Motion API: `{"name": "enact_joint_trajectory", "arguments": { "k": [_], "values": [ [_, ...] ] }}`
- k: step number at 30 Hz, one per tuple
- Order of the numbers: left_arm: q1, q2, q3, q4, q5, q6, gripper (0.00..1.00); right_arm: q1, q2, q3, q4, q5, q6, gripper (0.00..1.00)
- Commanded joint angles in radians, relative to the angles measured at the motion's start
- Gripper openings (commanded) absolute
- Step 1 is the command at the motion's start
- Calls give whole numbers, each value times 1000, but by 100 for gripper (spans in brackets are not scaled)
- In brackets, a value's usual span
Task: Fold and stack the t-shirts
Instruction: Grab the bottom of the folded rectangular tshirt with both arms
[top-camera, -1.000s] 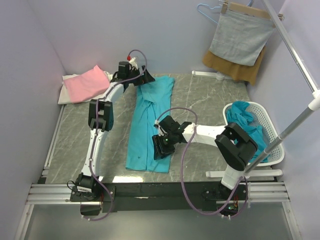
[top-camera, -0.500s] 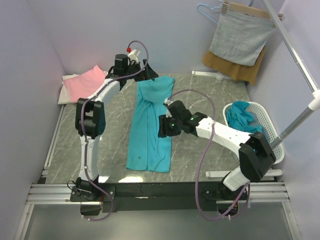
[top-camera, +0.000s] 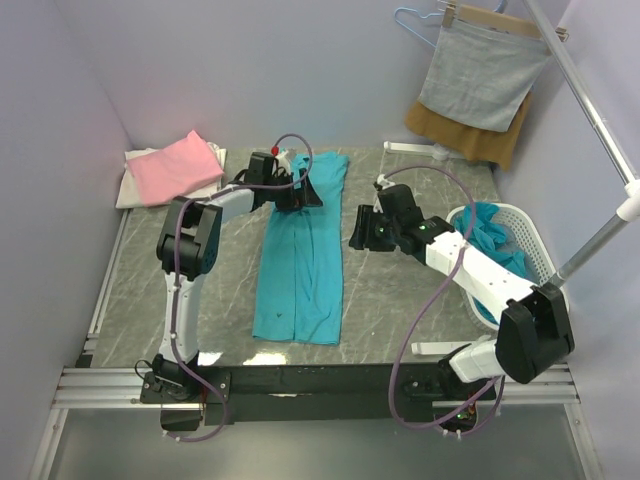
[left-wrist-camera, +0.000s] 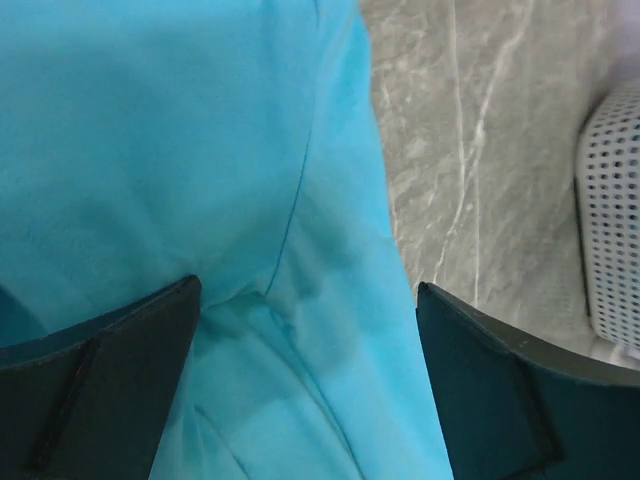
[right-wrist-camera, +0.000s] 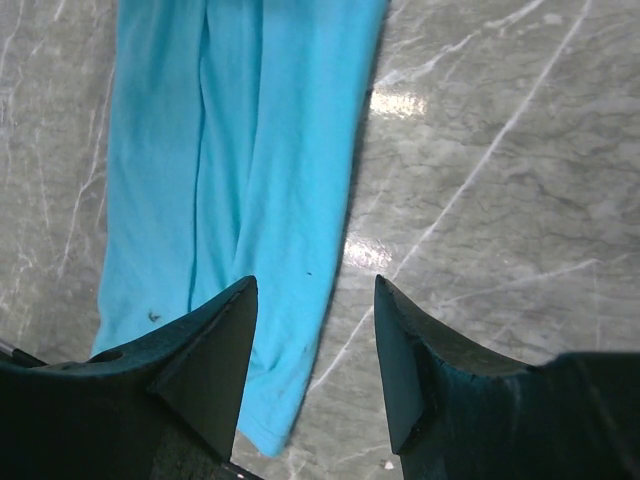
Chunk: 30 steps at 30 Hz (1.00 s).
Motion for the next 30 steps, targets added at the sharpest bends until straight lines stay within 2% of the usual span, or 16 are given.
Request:
{"name": "enact_joint_trajectory", "arguments": {
  "k": [1,6,10,17,20,23,24,26,27,28,30],
  "values": [
    [0,-10,-28,23,-73,21,99,-21,-53,-40,10,5,-15,57],
    [-20,-42,-74,-31,-155,21,99,-34,-53,-63,15,-10,-14,57],
    [-29,-130,-187,41,-168,-10,99,-36,-52,-65,27,-39,-22,57],
    [-40,-415,-251,162,-171,-39,99,-34,-63,-102,36,-62,-23,57],
    [-43,-493,-247,141,-188,-48,99,-36,-63,-126,36,-79,-23,57],
    [-44,-565,-292,9,-284,-85,99,-36,-69,-155,23,-98,-12,57],
    [-49,-590,-325,-41,-307,-93,99,-36,-70,-163,13,-107,-11,57],
    [-62,-700,-494,-59,-376,-125,99,-34,-93,-200,9,-134,-3,57],
    [-79,-744,-561,-57,-424,-142,99,-36,-105,-214,9,-168,3,57],
    [-85,-835,-694,-51,-435,-166,99,-33,-134,-230,10,-185,12,57],
    [-117,-932,-817,-42,-471,-246,99,-30,-182,-283,13,-239,29,57]
  ]
}}
